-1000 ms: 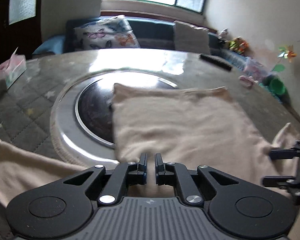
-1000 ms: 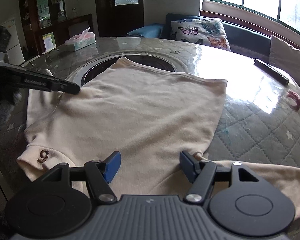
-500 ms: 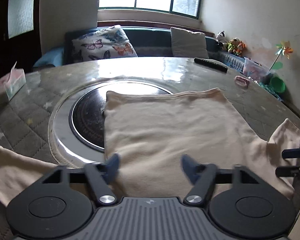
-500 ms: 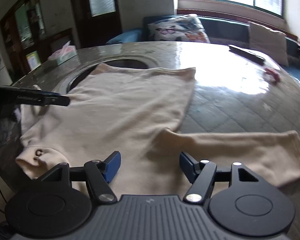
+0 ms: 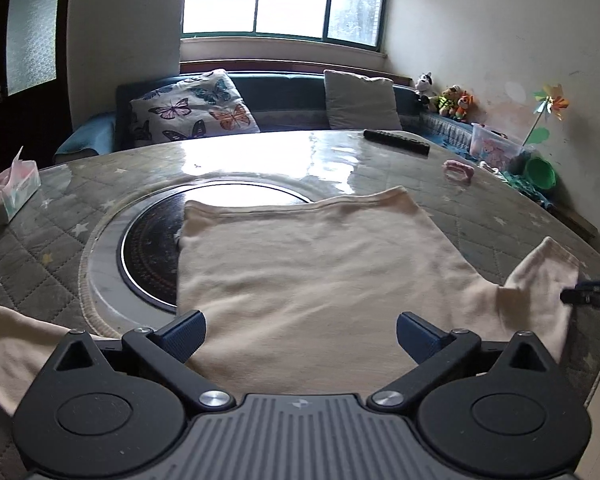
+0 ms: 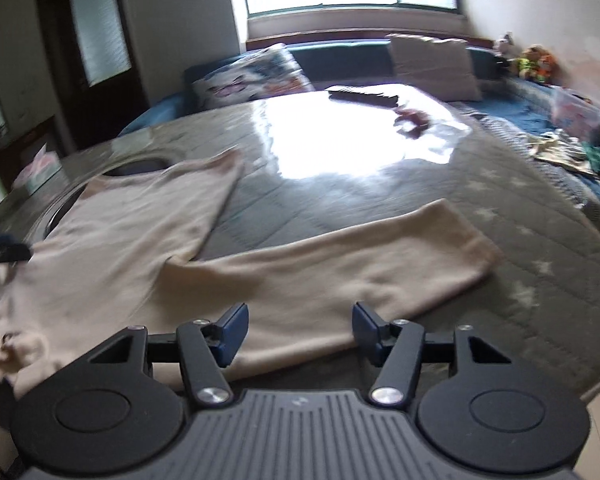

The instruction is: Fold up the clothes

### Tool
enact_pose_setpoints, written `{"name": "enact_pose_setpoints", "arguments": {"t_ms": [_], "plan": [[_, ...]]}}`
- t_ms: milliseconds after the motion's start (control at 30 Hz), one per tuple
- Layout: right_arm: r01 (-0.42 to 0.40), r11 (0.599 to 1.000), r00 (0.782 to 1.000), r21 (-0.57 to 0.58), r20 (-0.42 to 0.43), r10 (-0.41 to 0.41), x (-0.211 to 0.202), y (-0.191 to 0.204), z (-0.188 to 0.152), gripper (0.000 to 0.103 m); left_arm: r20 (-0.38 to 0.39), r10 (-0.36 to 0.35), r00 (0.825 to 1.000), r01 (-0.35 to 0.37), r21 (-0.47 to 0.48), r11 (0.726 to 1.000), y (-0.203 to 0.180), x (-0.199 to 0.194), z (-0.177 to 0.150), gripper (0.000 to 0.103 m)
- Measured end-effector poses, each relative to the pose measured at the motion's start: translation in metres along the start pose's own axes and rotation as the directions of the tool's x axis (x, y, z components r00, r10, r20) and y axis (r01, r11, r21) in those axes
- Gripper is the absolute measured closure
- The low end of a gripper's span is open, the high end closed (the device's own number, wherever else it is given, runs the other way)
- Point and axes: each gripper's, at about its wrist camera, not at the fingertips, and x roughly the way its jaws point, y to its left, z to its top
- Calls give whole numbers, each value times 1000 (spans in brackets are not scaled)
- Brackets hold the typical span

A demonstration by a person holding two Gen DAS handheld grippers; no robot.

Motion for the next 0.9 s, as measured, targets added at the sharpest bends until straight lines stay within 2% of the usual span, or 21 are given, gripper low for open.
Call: {"name": "enact_pose_setpoints", "arguments": {"t_ms": [133, 233, 333, 433, 667, 800, 900], "plan": [[94, 995, 995, 29, 33, -95, 1, -20, 5, 44, -16, -8, 1000, 8, 23, 1000, -9, 3, -2, 0], [198, 979, 979, 51, 36, -199, 9, -37, 9, 44, -22, -2, 1000, 3, 41, 999, -16, 5, -2, 0], [237, 965, 970, 108, 36, -242, 15, -51, 10, 44, -32, -7, 999, 8, 52, 999, -22, 7, -4, 0], [235, 962, 969, 140, 46, -243, 22, -58, 10, 50, -42, -4, 999, 7, 64, 998, -27, 10, -4, 0], [225, 959, 968, 175, 76, -241, 23, -62, 12, 92, -55, 0, 998, 5, 88, 996, -37, 14, -7, 0], [171, 968, 974, 185, 113, -194, 5, -56, 16, 94, -67, 9, 998, -3, 88, 996, -37, 16, -9, 0], [72, 983, 984, 170, 149, -98, -11, -45, 24, 94, -72, 19, 997, -13, 89, 996, -37, 18, -11, 0]]}}
